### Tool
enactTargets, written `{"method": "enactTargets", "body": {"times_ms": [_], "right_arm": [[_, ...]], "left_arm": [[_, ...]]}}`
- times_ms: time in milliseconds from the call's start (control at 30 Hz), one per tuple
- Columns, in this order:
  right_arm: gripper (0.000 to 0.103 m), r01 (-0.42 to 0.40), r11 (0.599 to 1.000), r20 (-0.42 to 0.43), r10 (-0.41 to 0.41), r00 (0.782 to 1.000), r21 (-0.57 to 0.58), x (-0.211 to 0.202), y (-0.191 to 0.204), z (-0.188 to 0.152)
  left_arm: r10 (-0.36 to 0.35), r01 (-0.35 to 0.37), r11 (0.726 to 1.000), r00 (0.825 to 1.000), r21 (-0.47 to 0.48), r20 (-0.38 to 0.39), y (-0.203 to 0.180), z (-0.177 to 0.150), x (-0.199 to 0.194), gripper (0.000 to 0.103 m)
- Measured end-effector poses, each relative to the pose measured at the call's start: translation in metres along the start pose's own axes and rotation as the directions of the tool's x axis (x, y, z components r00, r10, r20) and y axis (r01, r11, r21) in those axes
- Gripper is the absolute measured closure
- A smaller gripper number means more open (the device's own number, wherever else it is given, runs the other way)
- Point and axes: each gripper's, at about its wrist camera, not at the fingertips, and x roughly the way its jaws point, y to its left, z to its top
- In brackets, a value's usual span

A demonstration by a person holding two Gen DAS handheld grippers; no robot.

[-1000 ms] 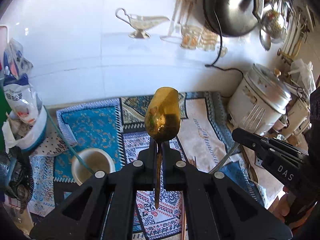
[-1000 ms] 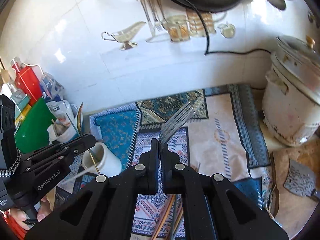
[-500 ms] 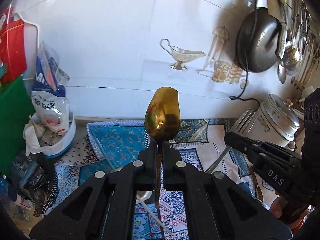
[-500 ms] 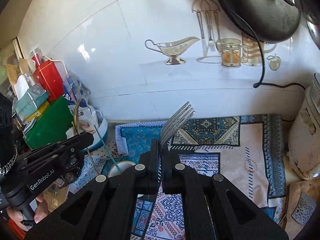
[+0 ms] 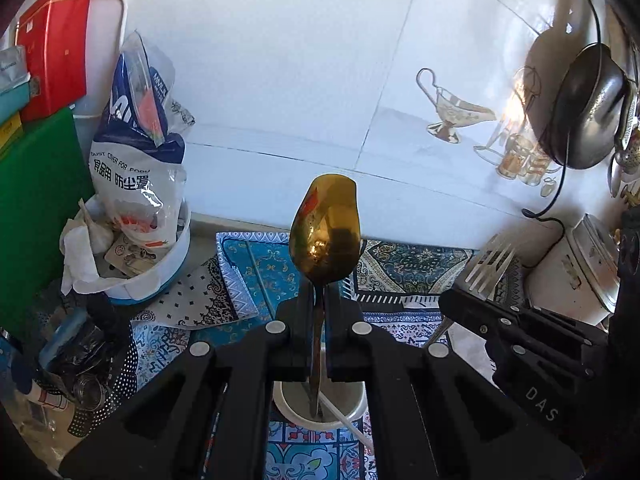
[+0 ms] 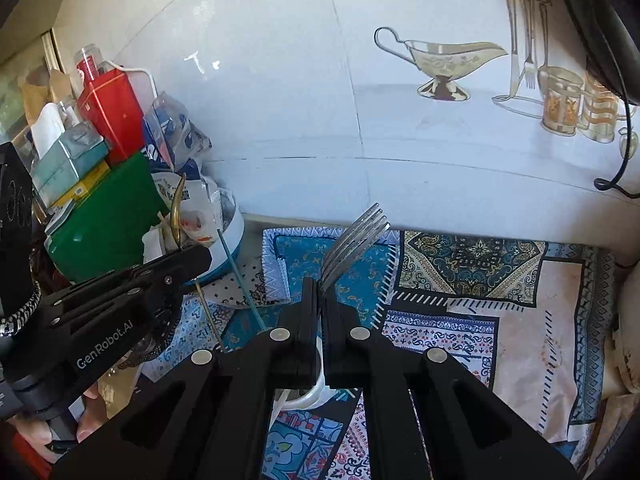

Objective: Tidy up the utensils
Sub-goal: 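Lift the spoon and fork and carry them toward the white cup, then lower the spoon and fork into the white cup and open both tools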

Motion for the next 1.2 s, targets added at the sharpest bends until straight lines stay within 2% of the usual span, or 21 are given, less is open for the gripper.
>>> {"method": "enactTargets", "body": {"times_ms": [167, 367, 767, 1000, 1200], "right_arm": [[0.101, 0.007, 1.0, -0.049, -0.007, 0.999, 0.001, 0.027, 0.002, 0.0], [0.101, 0.023, 1.0, -0.125, -0.024, 0.992, -0.012, 0.057, 0.005, -0.011], [0.098, 0.013, 0.999, -0.233, -0.023, 0.972, -0.045, 0.082, 0.007, -0.032], [0.096, 0.002, 0.999, -0.277, -0.016, 0.961, -0.049, 0.08, 0.007, -0.034], [0.085, -0.002, 0.999, -0.252, -0.01, 0.968, -0.047, 0.059, 0.006, -0.032]], "left_arm": [[0.01, -0.011, 1.0, 1.0, -0.018, -0.022, 0.012, -0.004, 0.023, 0.101], [0.006, -0.008, 1.0, 0.996, -0.014, -0.085, 0.018, -0.018, 0.046, 0.101], [-0.009, 0.013, 1.0, 0.975, 0.018, -0.223, 0.021, -0.041, 0.06, 0.101], [-0.013, 0.018, 1.0, 0.976, 0.022, -0.217, 0.02, -0.039, 0.045, 0.101], [0.002, 0.009, 0.998, 0.984, 0.059, -0.177, 0.012, -0.033, 0.021, 0.1]]}}
